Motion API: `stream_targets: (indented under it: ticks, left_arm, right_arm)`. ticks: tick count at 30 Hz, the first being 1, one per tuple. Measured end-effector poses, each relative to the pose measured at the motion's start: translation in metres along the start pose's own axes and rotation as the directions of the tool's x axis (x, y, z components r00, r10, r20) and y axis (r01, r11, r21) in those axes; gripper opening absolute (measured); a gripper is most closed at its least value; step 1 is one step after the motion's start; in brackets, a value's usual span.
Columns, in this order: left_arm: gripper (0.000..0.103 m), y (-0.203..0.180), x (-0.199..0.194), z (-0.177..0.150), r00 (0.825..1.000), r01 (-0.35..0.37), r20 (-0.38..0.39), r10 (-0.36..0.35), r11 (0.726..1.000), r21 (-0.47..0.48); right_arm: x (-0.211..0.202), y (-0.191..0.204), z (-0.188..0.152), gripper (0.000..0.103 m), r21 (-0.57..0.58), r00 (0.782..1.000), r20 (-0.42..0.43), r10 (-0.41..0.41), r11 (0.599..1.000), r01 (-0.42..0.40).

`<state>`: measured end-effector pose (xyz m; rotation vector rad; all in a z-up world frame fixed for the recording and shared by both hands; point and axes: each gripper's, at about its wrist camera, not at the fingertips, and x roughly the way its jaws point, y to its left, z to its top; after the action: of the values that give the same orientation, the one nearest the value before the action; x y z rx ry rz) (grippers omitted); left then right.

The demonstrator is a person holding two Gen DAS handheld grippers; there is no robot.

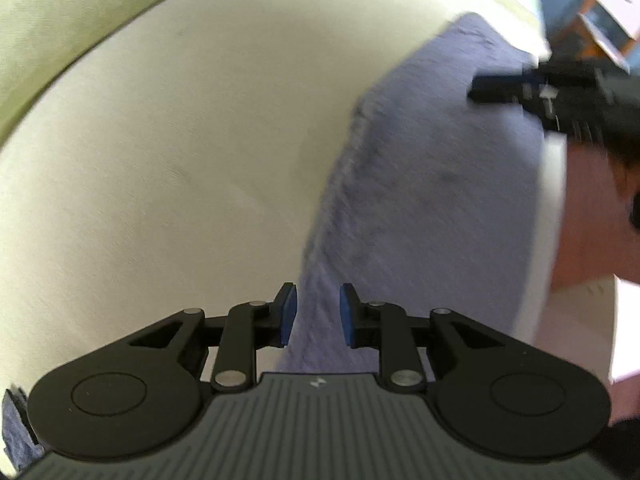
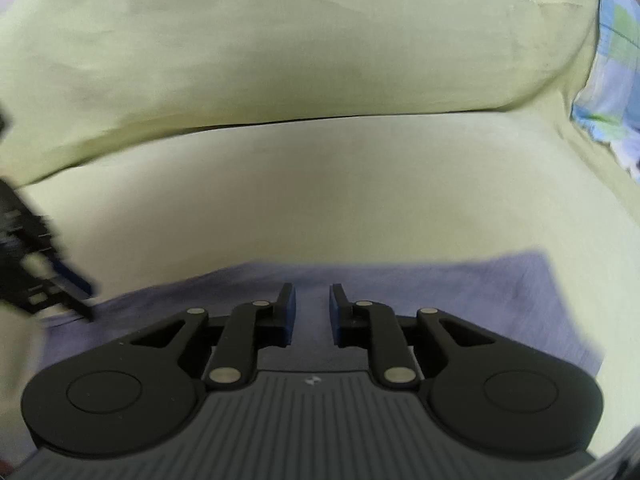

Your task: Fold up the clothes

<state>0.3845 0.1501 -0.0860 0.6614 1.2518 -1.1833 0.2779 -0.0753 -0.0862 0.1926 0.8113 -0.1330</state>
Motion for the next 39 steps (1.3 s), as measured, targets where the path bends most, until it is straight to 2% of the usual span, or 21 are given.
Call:
stream_targets:
  ticks: [3, 5, 7, 9, 11, 17, 20, 22, 23, 25, 28, 31, 33, 37, 39]
  left_arm:
    - [0.028, 0.001, 0.014, -0.016, 0.998, 0.012, -0.055, -0.006, 0.994, 0.104]
    - [0.028, 0.007, 0.015, -0.024, 0.998, 0.042, -0.055, -0.036, 0.991, 0.128]
    - [0.028, 0.013, 0.011, -0.029, 0.996, 0.06, -0.067, -0.051, 0.988, 0.142]
    - [0.028, 0.019, 0.007, -0.034, 0.995, 0.075, -0.08, -0.063, 0.984, 0.159]
    - [0.028, 0.026, -0.003, -0.039, 0.995, 0.065, -0.09, -0.047, 0.977, 0.205]
    - [0.035, 0.031, -0.001, -0.029, 0.993, 0.108, -0.068, -0.095, 0.969, 0.223]
    - [0.037, 0.033, 0.018, -0.03, 0.992, 0.101, -0.102, -0.081, 0.973, 0.209]
    - [0.044, 0.036, 0.019, -0.035, 0.99, 0.117, -0.108, -0.095, 0.969, 0.216]
    - [0.044, 0.034, 0.016, -0.036, 0.989, 0.123, -0.114, -0.099, 0.966, 0.227]
    - [0.044, 0.029, 0.014, -0.035, 0.989, 0.111, -0.122, -0.08, 0.955, 0.274]
    - [0.045, 0.024, 0.007, -0.037, 0.99, 0.088, -0.137, -0.042, 0.931, 0.354]
    - [0.046, 0.026, 0.005, -0.039, 0.984, 0.104, -0.175, -0.044, 0.928, 0.357]
    - [0.046, 0.027, 0.011, -0.038, 0.979, 0.12, -0.196, -0.059, 0.941, 0.315]
    - [0.046, 0.029, 0.021, -0.036, 0.972, 0.084, -0.233, -0.033, 0.973, 0.213]
    - [0.047, 0.029, 0.017, -0.035, 0.97, 0.063, -0.241, -0.017, 0.981, 0.184]
  right_arm:
    - [-0.006, 0.047, -0.028, 0.015, -0.004, 0.997, -0.066, 0.027, 1.0, -0.028]
    - [-0.002, 0.081, -0.05, 0.015, 0.017, 0.994, -0.107, 0.016, 1.0, -0.014]
    - [0.002, 0.104, -0.058, 0.015, 0.019, 0.99, -0.137, -0.03, 0.999, 0.033]
    - [-0.002, 0.131, -0.062, 0.016, 0.047, 0.988, -0.133, -0.085, 0.995, 0.092]
    - [-0.008, 0.146, -0.066, 0.022, 0.101, 0.984, -0.129, -0.119, 0.986, 0.133]
    - [-0.026, 0.191, -0.081, 0.025, 0.196, 0.965, -0.167, -0.203, 0.952, 0.234]
    - [-0.029, 0.2, -0.09, 0.032, 0.282, 0.956, -0.18, -0.232, 0.919, 0.276]
    - [-0.03, 0.198, -0.101, 0.032, 0.366, 0.946, -0.196, -0.257, 0.876, 0.314]
    - [-0.031, 0.199, -0.103, 0.032, 0.368, 0.943, -0.201, -0.265, 0.872, 0.324]
    - [-0.031, 0.205, -0.108, 0.032, 0.326, 0.929, -0.216, -0.301, 0.875, 0.359]
    - [-0.037, 0.215, -0.112, 0.032, 0.222, 0.923, -0.205, -0.325, 0.903, 0.367]
    - [-0.035, 0.223, -0.113, 0.036, 0.127, 0.921, -0.197, -0.336, 0.923, 0.364]
    - [-0.032, 0.227, -0.115, 0.037, 0.089, 0.923, -0.193, -0.334, 0.931, 0.355]
    - [-0.027, 0.233, -0.116, 0.037, 0.06, 0.921, -0.2, -0.335, 0.934, 0.353]
    - [-0.031, 0.237, -0.114, 0.038, 0.049, 0.921, -0.193, -0.338, 0.934, 0.353]
